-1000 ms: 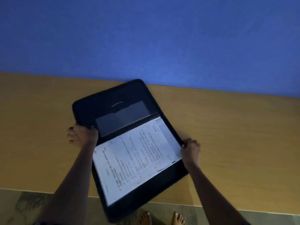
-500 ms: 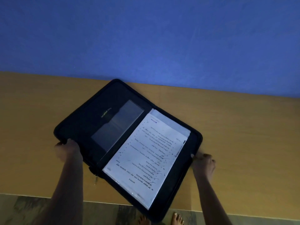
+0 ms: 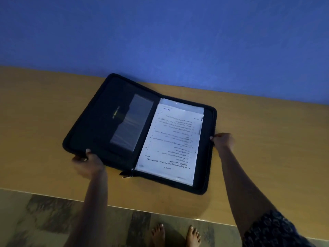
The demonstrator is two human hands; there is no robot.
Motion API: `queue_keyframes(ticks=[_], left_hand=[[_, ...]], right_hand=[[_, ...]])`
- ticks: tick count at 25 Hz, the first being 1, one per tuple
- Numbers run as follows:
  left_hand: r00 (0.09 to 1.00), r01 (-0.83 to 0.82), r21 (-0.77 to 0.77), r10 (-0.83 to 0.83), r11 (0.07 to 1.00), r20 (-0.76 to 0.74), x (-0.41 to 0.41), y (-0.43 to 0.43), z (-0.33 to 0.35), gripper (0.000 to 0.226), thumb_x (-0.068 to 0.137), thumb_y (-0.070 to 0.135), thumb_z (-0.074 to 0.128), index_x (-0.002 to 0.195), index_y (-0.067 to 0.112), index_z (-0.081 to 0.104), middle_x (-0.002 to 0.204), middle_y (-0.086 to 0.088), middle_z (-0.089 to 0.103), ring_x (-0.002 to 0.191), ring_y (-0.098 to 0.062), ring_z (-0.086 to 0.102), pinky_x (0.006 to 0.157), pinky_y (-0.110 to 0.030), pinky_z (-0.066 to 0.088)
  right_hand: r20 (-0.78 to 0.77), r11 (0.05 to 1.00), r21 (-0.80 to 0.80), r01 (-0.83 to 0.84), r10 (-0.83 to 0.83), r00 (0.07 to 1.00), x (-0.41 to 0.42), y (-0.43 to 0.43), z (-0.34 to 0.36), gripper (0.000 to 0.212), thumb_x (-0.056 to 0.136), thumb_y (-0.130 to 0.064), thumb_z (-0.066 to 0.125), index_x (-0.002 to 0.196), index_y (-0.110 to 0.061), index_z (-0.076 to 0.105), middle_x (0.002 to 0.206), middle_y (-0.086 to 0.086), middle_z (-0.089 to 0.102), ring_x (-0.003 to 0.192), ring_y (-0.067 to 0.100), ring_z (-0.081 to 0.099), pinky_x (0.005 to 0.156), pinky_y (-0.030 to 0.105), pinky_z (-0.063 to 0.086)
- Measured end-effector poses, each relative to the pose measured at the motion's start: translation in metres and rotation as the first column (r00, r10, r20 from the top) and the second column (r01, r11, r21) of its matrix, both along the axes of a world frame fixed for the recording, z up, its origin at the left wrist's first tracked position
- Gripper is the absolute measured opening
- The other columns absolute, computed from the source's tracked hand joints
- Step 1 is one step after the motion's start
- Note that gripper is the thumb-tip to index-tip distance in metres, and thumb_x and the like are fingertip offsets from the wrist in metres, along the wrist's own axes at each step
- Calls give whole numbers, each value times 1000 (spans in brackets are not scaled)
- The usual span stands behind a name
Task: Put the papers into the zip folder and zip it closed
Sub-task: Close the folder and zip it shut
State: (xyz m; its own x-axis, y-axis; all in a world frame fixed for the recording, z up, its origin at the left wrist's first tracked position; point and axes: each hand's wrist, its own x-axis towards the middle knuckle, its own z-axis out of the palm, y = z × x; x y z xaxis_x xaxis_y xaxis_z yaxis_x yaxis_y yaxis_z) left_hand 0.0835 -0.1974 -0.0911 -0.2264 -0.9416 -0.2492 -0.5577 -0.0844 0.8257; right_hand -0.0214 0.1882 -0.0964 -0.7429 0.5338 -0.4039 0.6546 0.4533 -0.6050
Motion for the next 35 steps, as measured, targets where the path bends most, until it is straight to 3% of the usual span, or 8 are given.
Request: queue_keyframes(ticks=[5, 12, 15, 19, 23, 26, 31, 35], left_hand=[[956, -148, 19, 148, 989, -254, 7, 20, 14, 36, 93, 21, 60, 121, 0, 53, 121, -15, 61, 110, -25, 58, 87, -27, 46], [865, -28, -37, 6, 999, -502, 23, 64, 34, 29, 91, 14, 61, 114, -3, 55, 113, -14, 63, 91, -11, 61, 71, -10, 49], [798, 61, -61, -85, 996, -596, 32, 87, 42, 19, 90, 12, 63, 108, 11, 57, 100, 6, 64, 83, 5, 62, 72, -13, 50], [680, 287, -191, -340, 939, -650, 45, 115, 57, 8, 86, 10, 70, 89, 12, 62, 85, 4, 67, 83, -8, 62, 73, -31, 55], [545, 530, -433, -684, 729, -485, 52, 166, 54, 14, 81, 3, 74, 94, 4, 70, 93, -8, 66, 84, -15, 67, 71, -31, 57], [518, 654, -549, -837, 520, -176, 52, 207, 40, 19, 80, 17, 74, 99, 17, 73, 95, 1, 64, 86, -15, 63, 70, -30, 55], [345, 851, -495, -898, 177, 272, 53, 246, 12, 23, 77, 21, 74, 99, 24, 74, 92, 6, 59, 87, -13, 60, 56, -28, 52], [263, 894, -443, -875, 63, 406, 50, 255, 3, 23, 72, 17, 79, 94, 23, 75, 92, 5, 62, 86, -12, 60, 56, -23, 51]], right_hand=[[15, 999, 31, 28, -28, 999, 80, -16, 4, 18, 79, -4, 64, 92, -6, 75, 88, 18, 71, 85, 36, 66, 70, 34, 51], [-69, 995, 88, 46, -40, 997, 46, -15, 22, 22, 76, 5, 52, 86, 4, 72, 85, 24, 69, 85, 41, 67, 74, 43, 57], [-31, 997, 49, 66, -64, 997, 27, -1, 29, 18, 82, 3, 56, 96, 7, 68, 94, 23, 66, 89, 36, 64, 72, 35, 51], [1, 995, -5, 101, -101, 995, 27, 7, 20, 23, 81, -3, 64, 103, 1, 69, 104, 22, 69, 94, 37, 66, 77, 37, 56], [22, 985, -57, 161, -160, 987, 46, 12, 15, 21, 80, -6, 67, 100, -1, 70, 99, 20, 70, 92, 36, 68, 76, 36, 56], [59, 955, -228, 188, -179, 982, 54, 24, 7, 11, 72, -6, 71, 83, -8, 74, 89, 17, 74, 79, 34, 70, 75, 45, 60], [67, 787, -571, 234, -240, 969, 81, 31, 32, 12, 80, 9, 62, 84, -2, 66, 77, 16, 67, 69, 26, 65, 63, 34, 57], [76, 717, -664, 214, -220, 972, 90, 40, 35, 22, 85, 11, 56, 98, -2, 67, 92, 15, 70, 89, 27, 67, 75, 36, 58]])
